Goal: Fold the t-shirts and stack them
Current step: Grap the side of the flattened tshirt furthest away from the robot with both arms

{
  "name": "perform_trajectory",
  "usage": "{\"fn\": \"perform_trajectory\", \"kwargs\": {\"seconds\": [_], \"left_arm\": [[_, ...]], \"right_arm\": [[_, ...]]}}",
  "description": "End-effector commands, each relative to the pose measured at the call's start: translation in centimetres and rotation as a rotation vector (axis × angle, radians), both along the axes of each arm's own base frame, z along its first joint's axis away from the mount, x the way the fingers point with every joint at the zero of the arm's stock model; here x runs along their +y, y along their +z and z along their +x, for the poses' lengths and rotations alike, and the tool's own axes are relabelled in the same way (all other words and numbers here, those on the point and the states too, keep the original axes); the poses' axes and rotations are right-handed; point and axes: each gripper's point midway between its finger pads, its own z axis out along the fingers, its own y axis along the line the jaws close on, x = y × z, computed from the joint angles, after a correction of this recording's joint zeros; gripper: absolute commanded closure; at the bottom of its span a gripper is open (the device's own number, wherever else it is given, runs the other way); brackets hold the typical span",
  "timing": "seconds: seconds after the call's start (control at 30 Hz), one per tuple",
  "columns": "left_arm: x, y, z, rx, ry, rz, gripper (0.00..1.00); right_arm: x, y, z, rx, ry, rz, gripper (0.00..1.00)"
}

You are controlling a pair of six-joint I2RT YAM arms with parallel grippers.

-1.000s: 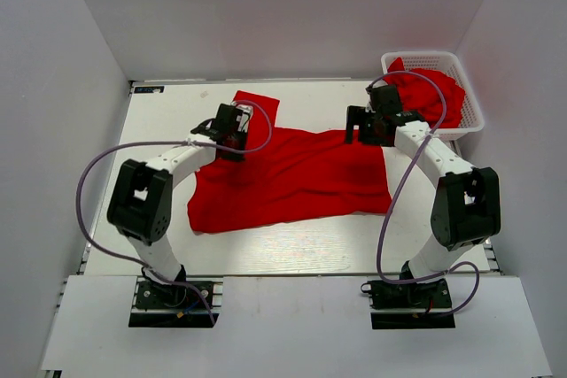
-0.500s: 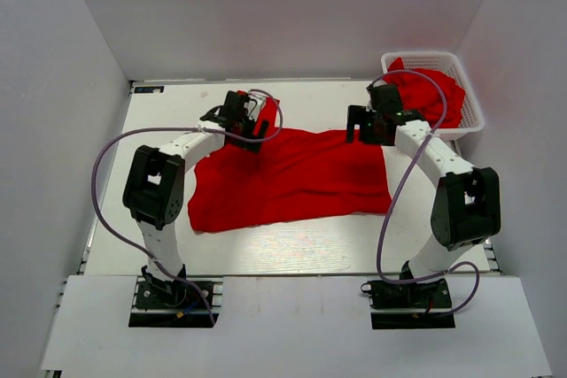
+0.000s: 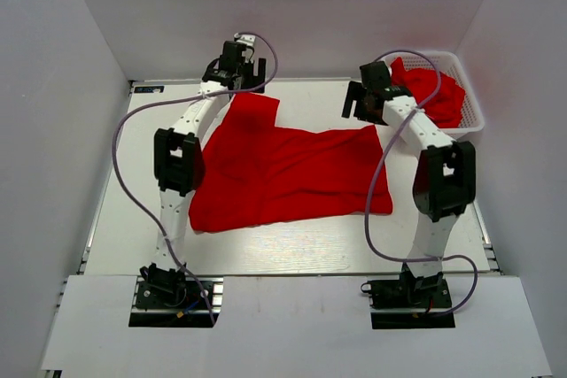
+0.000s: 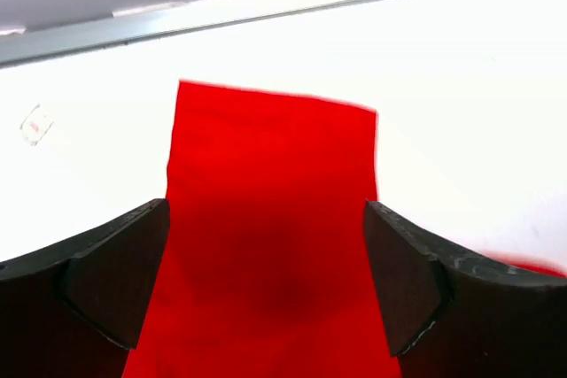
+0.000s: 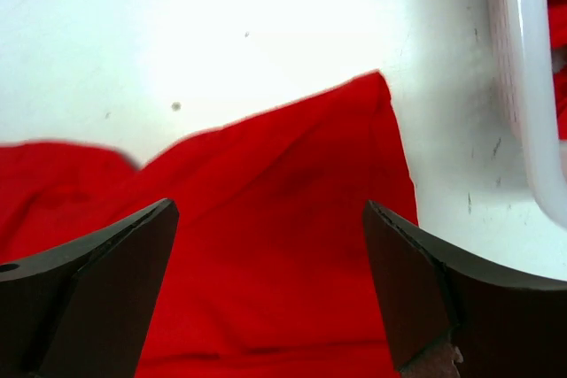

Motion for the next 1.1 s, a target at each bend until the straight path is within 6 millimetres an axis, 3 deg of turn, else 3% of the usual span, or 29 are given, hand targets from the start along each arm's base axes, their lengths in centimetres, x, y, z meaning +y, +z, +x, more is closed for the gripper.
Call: {"fn": "perform_trajectory", "kwargs": {"seconds": [0.0,0.1,0.13,0.17,0.23,0.3,0.33,0.43,0.5,0.6,0.67,0.7,0.9,1.03,1.07], "left_arm": [[1.0,-1.6,1.9,0.029,0.066,-0.036,0.00],[1.9,-2.9,4.0,-0.001,0.099,-0.061,0.00],[1.6,-1.9,4.9,-0.050,0.102,-0.085,0.00],[2.5,-2.5,5.5,-0.059,0.123,-0.081,0.00],[2.4,-3.1,6.6,-0.095,0.141,-0.097,0.00],[3.4,-3.9,7.4,-0.115,0.173,-0.087,0.00],[3.5,-5.2,7.7,-0.108,0.184,-0.078,0.00],[4.0,-5.0,8.7,-0.140,0.208,-0.127,0.00],[4.8,-6.8,9.3,-0.132,0.214,-0.147,0.00],[3.7,-9.1,9.2,-0.103,0.160,-0.174,0.00],[2.8,-9.4,9.4,-0.105,0.127,-0.208,0.00],[2.6,-9.6,9.3,-0.104,0.117,-0.214,0.05],[3.0,-12.1,9.0,-0.069,0.171,-0.182,0.09],[3.7,-15.3,7.8,-0.005,0.201,-0.099,0.20],[3.9,-14.7,8.0,-0.008,0.211,-0.093,0.20]], "right_arm": [[-1.0,1.1,2.2,-0.031,-0.107,-0.016,0.10],[-0.5,0.6,3.0,-0.031,-0.101,-0.013,0.10],[-0.4,0.3,3.1,-0.029,-0.100,-0.012,0.10],[-0.2,0.3,3.2,-0.028,-0.088,-0.007,0.10],[0.0,0.1,3.4,-0.030,-0.084,-0.001,0.10],[0.1,0.0,3.4,-0.029,-0.079,-0.002,0.10],[0.0,0.0,3.5,-0.032,-0.076,0.004,0.10],[0.4,-0.3,3.6,-0.030,-0.062,0.011,0.10],[0.5,-0.6,3.7,-0.021,-0.052,0.011,0.10],[0.4,-0.7,3.9,-0.020,-0.052,0.004,0.10],[0.5,-1.0,3.9,-0.019,-0.048,0.005,0.10],[0.5,-1.0,3.9,-0.017,-0.047,0.003,0.10],[0.5,-1.6,3.8,0.000,-0.051,-0.002,0.10],[0.5,-2.1,3.7,0.014,-0.051,0.006,0.10],[0.5,-2.4,3.7,0.020,-0.052,0.005,0.10]]}}
